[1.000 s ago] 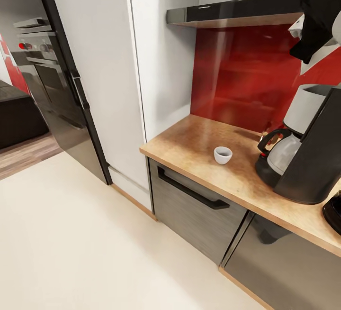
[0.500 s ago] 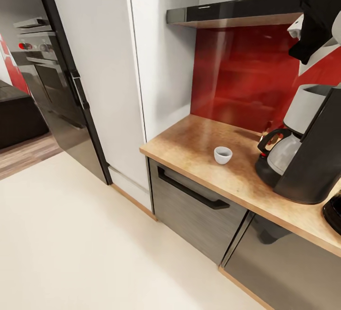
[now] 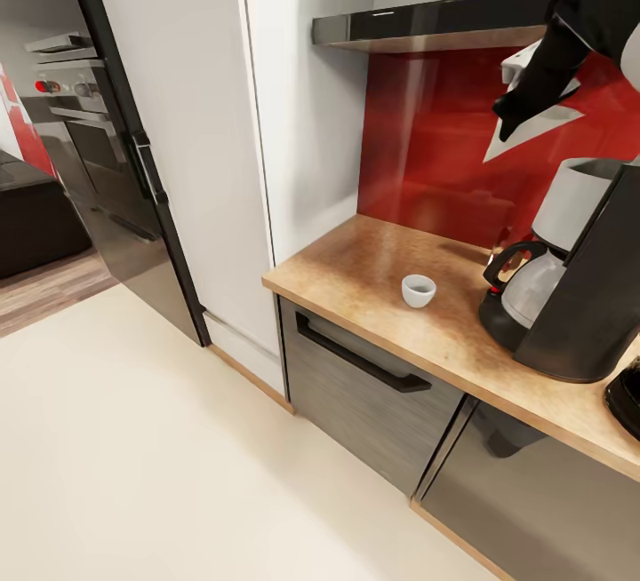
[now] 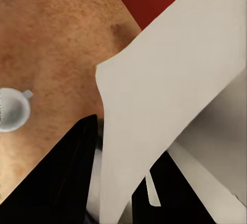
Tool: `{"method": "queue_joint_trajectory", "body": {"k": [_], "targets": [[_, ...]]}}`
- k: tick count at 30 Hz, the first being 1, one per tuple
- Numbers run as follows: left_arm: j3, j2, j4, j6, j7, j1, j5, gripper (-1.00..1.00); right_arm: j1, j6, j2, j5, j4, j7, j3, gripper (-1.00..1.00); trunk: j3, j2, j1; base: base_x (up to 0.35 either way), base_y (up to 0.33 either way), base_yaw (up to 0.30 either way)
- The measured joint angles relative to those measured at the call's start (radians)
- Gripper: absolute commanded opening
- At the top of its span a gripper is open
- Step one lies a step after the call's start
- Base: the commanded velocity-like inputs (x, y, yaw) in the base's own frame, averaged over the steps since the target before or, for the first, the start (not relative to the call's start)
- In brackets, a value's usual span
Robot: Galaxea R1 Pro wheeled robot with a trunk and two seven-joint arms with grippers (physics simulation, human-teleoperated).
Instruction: Set up a coffee station on the kitchen countertop: keep the coffee maker on the countertop, move the bottle of coffee from the kitchen shelf to the counter next to the coffee maker, place a paper coffee filter on top of the coffee maker, put the saucer next to the coffee maker with the coffee cup on the saucer, and place the electric kettle next to the coffee maker.
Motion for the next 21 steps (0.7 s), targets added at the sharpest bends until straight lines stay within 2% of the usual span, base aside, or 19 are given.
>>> {"method": "queue_joint_trajectory", "body": {"k": [21], "targets": [[0.000, 0.000, 0.001, 0.000, 0.000, 0.000, -0.001, 1.00, 0.000, 0.001, -0.002, -0.002, 0.000, 0.001, -0.006, -1.00, 0.000, 0.000, 0.000, 0.000, 0.017, 0.000]]}}
